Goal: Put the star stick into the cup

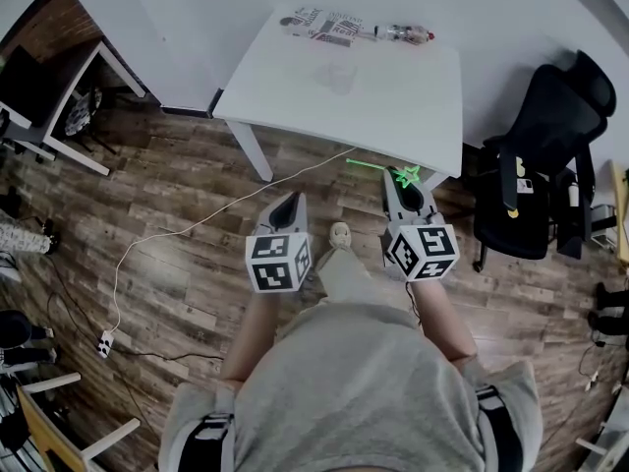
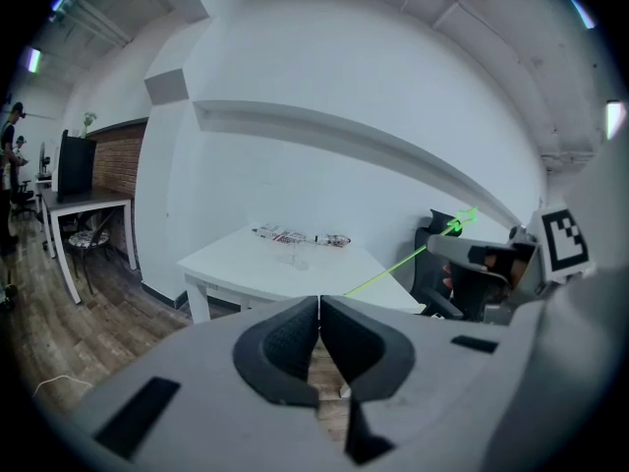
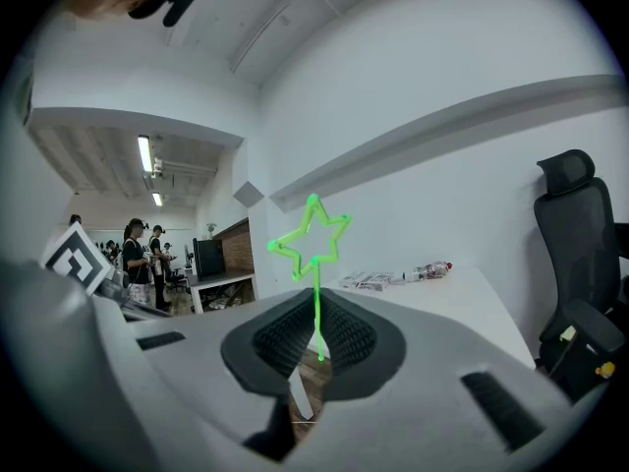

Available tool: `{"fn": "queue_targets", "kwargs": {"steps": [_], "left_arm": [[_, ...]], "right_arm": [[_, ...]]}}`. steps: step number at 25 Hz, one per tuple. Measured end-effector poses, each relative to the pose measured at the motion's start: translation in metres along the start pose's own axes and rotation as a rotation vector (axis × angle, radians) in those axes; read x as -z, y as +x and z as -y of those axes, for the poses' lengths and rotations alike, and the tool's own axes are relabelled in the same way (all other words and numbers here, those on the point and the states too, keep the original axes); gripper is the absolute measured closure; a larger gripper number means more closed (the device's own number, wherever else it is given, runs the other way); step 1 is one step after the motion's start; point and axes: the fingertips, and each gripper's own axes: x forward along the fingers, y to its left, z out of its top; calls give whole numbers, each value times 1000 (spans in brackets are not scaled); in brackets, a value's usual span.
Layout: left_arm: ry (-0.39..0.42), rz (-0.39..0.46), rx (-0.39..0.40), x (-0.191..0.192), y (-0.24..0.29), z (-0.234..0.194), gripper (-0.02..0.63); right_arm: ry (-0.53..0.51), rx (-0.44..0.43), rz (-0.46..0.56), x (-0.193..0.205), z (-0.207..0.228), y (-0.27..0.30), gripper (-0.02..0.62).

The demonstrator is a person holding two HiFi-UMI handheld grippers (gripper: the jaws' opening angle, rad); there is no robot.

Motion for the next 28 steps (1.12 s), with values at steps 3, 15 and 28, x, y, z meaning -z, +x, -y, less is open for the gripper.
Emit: {"fn": "queue_targets", "kwargs": {"steps": [3,15,28], "left_arm": [[-4,7,-14,-12,21,-11,598],[-10,16,-32,-76,111,-37,598],[-39,26,-72,-113,185,-59,598]], "right_arm": [[-2,-6,7,-5,12,27,583],[-15,-26,9,-40,63,135,583],[-19,-47,3,-52,112,223,583]]}}
